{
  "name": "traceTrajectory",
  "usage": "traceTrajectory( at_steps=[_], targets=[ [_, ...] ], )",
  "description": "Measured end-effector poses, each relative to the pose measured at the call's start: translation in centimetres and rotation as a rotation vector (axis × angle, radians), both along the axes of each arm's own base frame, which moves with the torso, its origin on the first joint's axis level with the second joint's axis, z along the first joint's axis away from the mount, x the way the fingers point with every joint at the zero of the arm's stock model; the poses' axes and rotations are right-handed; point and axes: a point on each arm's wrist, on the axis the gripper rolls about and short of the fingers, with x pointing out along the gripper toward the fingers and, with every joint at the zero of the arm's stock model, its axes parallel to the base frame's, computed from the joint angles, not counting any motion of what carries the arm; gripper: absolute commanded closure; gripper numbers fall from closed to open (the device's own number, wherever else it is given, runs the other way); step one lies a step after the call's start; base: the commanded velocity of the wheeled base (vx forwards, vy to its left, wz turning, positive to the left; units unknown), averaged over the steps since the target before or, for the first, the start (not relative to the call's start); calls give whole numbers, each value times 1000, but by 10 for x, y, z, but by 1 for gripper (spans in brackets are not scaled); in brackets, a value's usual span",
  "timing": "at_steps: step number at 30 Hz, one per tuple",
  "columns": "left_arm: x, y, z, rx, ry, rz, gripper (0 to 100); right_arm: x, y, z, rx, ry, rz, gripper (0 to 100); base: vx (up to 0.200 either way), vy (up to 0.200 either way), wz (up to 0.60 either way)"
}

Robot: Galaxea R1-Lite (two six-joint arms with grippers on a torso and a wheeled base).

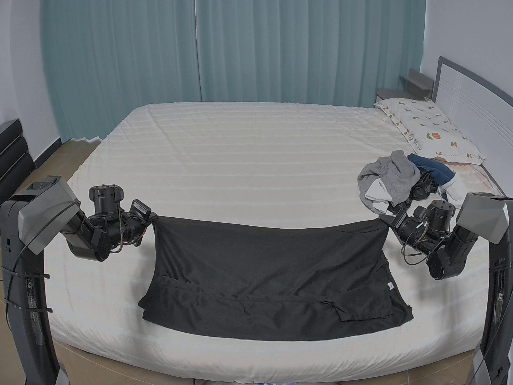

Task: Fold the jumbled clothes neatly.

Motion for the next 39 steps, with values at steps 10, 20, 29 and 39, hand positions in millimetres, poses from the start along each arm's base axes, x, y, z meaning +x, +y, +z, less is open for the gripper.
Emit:
traceTrajectory(
  at_steps=[10, 20, 29, 39],
  targets=[
    [-18, 0, -1, 8, 39, -15, 100, -24, -2, 6, 6, 53, 28, 100, 0, 0, 0],
    [-48, -1, -10, 120, 90, -84, 100, -57, -7, -8, -117, 123, 50, 100, 0, 0, 0],
    [-79, -3, -25, 224, 105, -153, 100, -94, -7, -25, -253, 192, 103, 100, 0, 0, 0],
    [-100, -8, -38, 255, 169, -194, 100, -116, -7, -41, -267, 286, 113, 100, 0, 0, 0]
  ],
)
